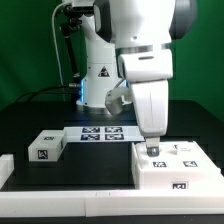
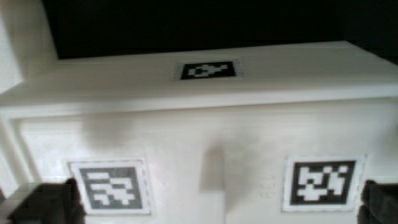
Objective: Assemble cabinet
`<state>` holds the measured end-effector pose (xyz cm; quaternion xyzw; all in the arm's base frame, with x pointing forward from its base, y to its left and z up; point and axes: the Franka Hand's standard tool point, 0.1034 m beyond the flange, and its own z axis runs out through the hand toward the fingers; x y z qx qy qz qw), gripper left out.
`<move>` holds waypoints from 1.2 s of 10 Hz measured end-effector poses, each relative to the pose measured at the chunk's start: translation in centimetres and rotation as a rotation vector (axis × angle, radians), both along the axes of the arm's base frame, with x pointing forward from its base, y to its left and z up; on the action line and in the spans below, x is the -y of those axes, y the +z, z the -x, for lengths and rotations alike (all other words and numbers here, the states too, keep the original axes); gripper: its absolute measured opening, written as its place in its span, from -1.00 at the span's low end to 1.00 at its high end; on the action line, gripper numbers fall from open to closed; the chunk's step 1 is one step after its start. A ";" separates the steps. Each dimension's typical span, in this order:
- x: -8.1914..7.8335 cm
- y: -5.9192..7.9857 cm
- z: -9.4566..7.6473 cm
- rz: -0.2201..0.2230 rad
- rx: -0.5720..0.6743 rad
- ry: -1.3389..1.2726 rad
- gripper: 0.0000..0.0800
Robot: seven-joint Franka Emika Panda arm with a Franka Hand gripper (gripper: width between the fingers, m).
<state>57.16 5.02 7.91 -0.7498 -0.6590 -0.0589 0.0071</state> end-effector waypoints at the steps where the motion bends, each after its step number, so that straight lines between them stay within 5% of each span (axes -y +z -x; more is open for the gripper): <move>1: 0.1 0.7 0.5 0.001 0.027 -0.026 0.99; 5: 0.2 2.0 4.3 0.004 0.059 -0.149 0.99; 9: 0.2 1.8 4.6 0.002 0.050 -0.173 0.99; 12: -0.1 1.1 5.7 -0.054 0.034 -0.499 0.99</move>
Offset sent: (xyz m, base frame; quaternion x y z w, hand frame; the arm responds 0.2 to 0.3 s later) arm -0.0453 -0.0029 0.0173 -0.0210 -0.0158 0.1321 0.9909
